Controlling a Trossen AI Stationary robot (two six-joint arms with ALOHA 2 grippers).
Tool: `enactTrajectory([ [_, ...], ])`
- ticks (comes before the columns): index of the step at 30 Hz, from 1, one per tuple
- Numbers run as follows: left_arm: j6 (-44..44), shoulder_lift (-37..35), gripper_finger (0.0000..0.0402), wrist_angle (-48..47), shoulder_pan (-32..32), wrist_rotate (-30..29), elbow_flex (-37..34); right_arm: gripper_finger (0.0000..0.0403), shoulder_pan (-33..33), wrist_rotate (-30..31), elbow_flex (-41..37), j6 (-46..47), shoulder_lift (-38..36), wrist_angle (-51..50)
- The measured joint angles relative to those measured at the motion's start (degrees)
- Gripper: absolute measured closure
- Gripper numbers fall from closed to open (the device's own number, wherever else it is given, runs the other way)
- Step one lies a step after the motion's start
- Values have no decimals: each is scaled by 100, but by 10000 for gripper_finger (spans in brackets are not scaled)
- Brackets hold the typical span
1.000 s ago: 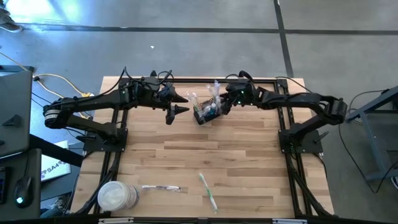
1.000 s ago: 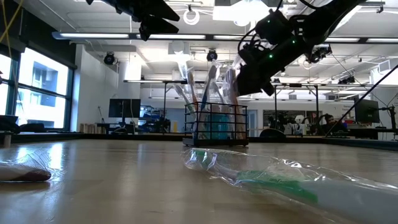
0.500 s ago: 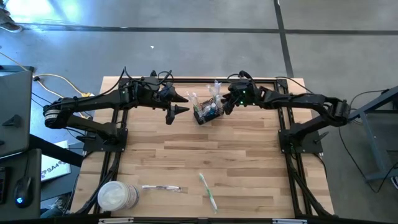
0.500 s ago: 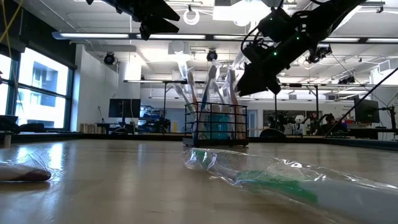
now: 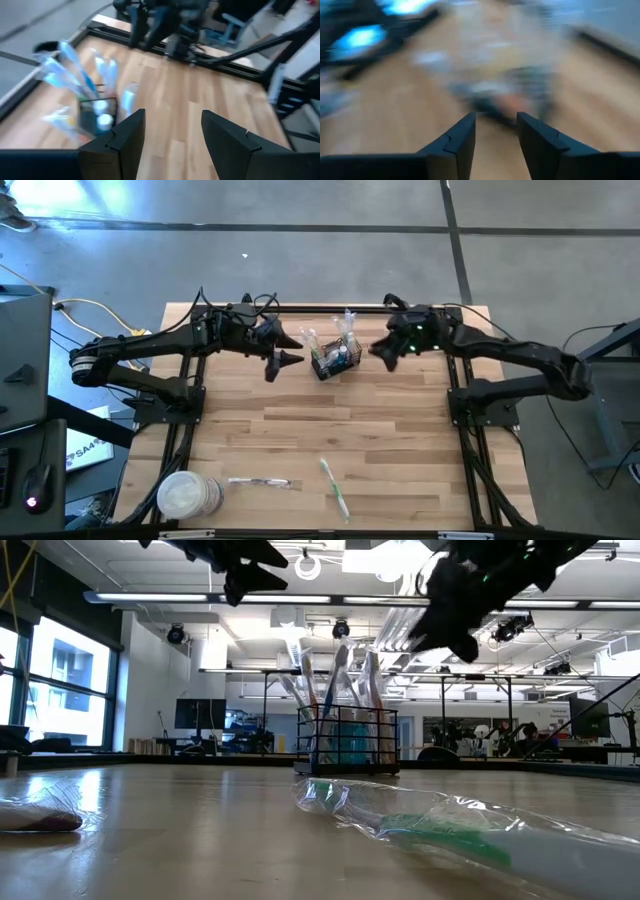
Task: Pick & Place toothbrushing station
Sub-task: Put the green toothbrush into the mesh organizer
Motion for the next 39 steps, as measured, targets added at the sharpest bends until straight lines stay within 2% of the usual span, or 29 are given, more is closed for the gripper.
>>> enactTrajectory([
  [3, -54, 0, 209, 2, -2, 307, 0, 270, 231, -1484, 0, 35, -429, 89],
  [4, -87, 0, 209, 6, -2, 423, 0, 270, 359, -1762, 0, 155, -556, 211],
  [6, -221, 0, 209, 15, -4, 636, 0, 273, 689, -1911, 0, 402, -840, 504],
  [11, -494, 0, 209, 4, -56, 973, 0, 285, 1505, -1478, 271, 426, -1466, 847],
  [16, -569, 0, 209, 4, -425, 976, 0, 306, 2145, -858, 1127, 170, -1614, -326],
  [21, -568, 0, 209, 7, -890, 927, 0, 329, 2934, 302, 1975, -28, -1408, -1644],
  [27, -593, 0, 209, 7, -1188, 469, 0, 349, 3724, 1099, 2647, 307, -712, -2666],
  [31, -633, 0, 209, 2, -1213, 528, 0, 352, 4062, 923, 2767, 310, -294, -2283],
  [36, -773, 0, 209, -45, -1213, 890, 0, 350, 4210, 190, 2767, 284, 190, -964],
  [39, -916, 0, 209, -137, -1213, 1225, 0, 351, 4192, 144, 2769, 141, 469, -58],
])
